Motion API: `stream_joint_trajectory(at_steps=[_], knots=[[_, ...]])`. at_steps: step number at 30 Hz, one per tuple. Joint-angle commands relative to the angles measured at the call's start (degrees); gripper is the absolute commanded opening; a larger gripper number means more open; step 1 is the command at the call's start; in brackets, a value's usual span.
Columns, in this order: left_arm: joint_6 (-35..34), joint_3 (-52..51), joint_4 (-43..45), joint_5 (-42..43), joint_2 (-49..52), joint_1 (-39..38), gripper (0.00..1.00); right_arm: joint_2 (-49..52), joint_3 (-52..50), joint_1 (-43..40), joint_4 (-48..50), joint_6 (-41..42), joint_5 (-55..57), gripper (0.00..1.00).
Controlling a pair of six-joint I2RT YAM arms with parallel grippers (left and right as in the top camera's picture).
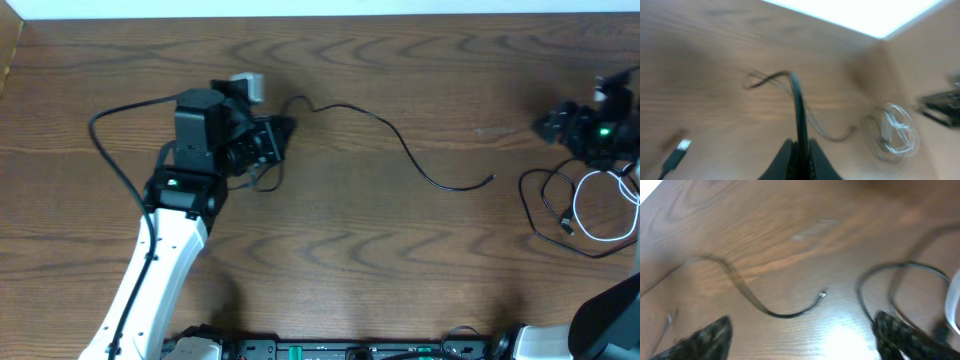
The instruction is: Untangle cables
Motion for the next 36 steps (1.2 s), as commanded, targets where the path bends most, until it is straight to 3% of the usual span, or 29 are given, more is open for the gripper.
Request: stream_joint_trajectory(at_steps=[1, 9, 16, 23, 28, 33, 36], knots=[[1.9, 0.5, 8.7, 22.3, 0.2, -4.2, 0.08, 0.3, 0.6, 6.4, -1.6, -10.7, -6.6, 0.92], [1.5, 0.5, 17.6, 33.9, 0.0, -8.9, 0.08, 0.3, 0.6, 19.6, -1.5, -18.3, -7.7, 0.98], [-3.8, 0.5, 25.2, 41.2, -0.7, -9.5, 0.08, 0.3, 0.6, 30.7, 1.8, -22.0, -7.9, 0.99], [-5.4, 0.5, 26.3, 42.2, -3.1, -9.5, 0.08, 0.3, 0.5, 37.2, 8.0, -21.9, -8.1, 0.99], [-12.9, 0.5, 34.3, 42.6, -5.6, -9.5, 0.08, 0.3, 0.6, 39.1, 13.3, -21.3, -9.2, 0.98], [-18.1, 0.5, 41.5, 42.6, -7.7, -9.5, 0.08, 0.3, 0.6, 39.8, 16.5, -21.3, -9.6, 0.85], [-19.8, 0.5, 44.1, 42.6, -8.7, -9.4, 0.08, 0.3, 0.6, 39.8, 17.5, -21.3, -9.6, 0.63]])
